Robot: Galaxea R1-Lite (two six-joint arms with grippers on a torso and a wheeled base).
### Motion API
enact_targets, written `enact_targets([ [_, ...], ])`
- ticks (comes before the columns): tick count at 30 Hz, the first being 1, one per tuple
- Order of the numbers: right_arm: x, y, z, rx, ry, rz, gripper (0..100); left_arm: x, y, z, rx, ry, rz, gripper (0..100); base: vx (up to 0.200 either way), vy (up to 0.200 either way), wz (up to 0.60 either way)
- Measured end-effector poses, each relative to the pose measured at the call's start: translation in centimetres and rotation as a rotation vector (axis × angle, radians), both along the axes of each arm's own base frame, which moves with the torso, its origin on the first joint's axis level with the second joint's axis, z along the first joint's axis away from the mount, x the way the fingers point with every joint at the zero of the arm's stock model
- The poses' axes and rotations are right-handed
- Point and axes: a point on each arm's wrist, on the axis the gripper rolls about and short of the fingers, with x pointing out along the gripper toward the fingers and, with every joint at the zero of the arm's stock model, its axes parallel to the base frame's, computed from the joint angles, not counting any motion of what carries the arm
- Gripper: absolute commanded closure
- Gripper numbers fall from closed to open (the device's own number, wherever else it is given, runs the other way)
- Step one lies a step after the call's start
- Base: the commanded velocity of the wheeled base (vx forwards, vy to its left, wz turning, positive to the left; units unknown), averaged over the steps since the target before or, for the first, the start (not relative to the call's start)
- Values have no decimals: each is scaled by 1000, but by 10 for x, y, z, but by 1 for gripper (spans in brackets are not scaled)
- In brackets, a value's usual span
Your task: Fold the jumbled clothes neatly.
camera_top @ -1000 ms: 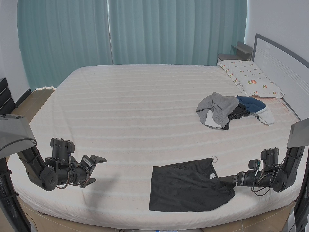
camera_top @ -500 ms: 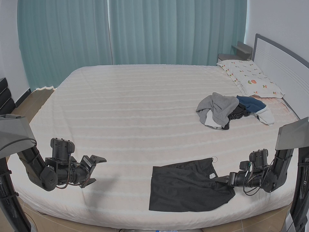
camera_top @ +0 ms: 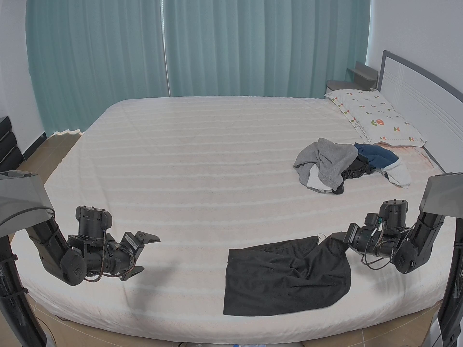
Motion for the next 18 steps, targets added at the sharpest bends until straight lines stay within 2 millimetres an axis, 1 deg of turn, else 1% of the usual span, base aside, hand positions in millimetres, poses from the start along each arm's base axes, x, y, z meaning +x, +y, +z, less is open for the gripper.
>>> enact_targets([
  [4, 14, 1, 10, 10, -58, 1, 100, 0, 0, 0, -1, -1, 1, 0, 0, 0, 0],
  [8, 28, 2, 10, 14, -83, 0, 100, 1, 0, 0, -2, -1, 3, 0, 0, 0, 0],
  [13, 43, -2, -4, 13, -81, -15, 100, 1, 0, 1, -5, -2, 4, 0, 0, 0, 0],
  [16, 43, -4, -19, 9, -42, -19, 100, 1, 0, 1, -5, -3, 5, 0, 0, 0, 0],
  [17, 42, -5, -23, 8, -32, -18, 0, 2, 0, 1, -5, -4, 5, 0, 0, 0, 0],
  [18, 41, -5, -26, 7, -18, -19, 0, 2, 0, 1, -5, -6, 5, 0, 0, 0, 0],
])
